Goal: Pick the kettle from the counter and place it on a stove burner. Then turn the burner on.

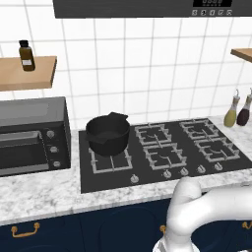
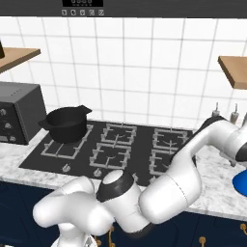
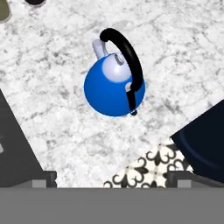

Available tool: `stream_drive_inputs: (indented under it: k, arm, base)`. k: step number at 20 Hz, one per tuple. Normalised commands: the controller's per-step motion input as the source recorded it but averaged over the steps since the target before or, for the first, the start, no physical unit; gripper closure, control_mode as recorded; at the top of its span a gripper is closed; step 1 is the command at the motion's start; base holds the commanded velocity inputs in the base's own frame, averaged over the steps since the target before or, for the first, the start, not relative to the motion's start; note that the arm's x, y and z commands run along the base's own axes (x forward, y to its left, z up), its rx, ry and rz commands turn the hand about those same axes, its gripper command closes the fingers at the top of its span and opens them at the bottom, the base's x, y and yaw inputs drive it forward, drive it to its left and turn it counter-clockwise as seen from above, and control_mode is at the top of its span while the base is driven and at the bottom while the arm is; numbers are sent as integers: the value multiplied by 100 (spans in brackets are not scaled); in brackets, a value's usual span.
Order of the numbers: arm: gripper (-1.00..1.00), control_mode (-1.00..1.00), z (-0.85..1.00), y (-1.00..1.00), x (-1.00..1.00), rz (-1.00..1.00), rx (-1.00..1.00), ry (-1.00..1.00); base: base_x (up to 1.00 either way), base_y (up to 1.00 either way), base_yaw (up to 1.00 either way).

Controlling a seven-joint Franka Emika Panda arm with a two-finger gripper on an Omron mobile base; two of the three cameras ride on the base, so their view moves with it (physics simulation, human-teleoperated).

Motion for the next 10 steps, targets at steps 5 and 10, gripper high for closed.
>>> stream_drive_inputs:
  k: [5,10]
  arm:
    - [-100,-100,-8,-11,2,6,0,0]
    - [-100,-100,-21,-9,0,0,0,-5]
  base:
    - [0,0,0]
    - [0,0,0]
